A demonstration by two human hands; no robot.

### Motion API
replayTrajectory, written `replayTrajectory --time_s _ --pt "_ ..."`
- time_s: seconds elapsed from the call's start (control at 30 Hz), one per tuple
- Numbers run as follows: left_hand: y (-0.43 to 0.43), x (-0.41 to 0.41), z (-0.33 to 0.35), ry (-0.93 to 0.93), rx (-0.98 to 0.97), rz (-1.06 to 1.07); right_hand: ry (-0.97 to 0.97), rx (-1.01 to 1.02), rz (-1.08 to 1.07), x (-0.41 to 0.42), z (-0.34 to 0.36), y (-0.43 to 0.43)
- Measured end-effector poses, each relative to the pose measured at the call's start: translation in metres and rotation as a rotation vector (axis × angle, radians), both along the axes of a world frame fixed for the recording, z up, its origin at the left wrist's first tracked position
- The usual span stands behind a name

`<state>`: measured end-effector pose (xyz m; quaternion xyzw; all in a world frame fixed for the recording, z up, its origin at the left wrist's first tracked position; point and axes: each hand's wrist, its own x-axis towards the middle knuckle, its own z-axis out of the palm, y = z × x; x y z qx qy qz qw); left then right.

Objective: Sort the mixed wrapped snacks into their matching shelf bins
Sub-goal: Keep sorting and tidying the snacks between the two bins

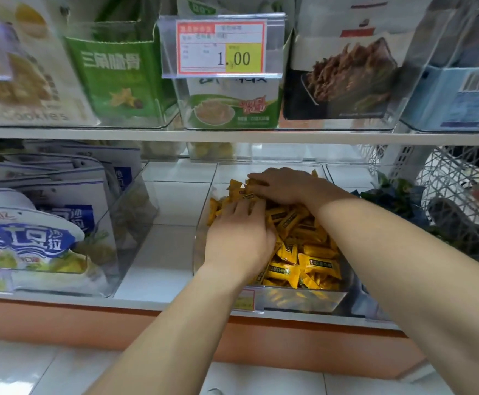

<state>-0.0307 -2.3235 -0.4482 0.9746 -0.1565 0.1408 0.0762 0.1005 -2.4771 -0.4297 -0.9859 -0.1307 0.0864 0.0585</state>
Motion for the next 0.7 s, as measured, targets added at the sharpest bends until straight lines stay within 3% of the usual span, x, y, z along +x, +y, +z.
replayTrajectory --time_s 0.13,0.3,0.4,0.53,0.7 --pt "0.004 -0.003 0.004 0.008 0.071 0.139 -0.143 -0.156 -0.052 -0.007 0.005 0.001" --pt "0.006 0.005 -0.006 0.076 -0.119 0.052 -0.352 0.065 -0.038 -0.056 0.008 -0.022" --pt "0.008 0.018 -0.013 0.151 -0.198 -0.036 -0.25 0.094 0.003 -0.096 0.007 -0.035" --pt "0.007 0.041 -0.017 0.359 -0.208 -0.009 -0.133 -0.107 0.108 -0.125 -0.005 -0.033" --pt "0.001 0.043 -0.011 0.297 -0.098 0.035 -0.127 -0.293 0.049 -0.109 -0.013 -0.029"
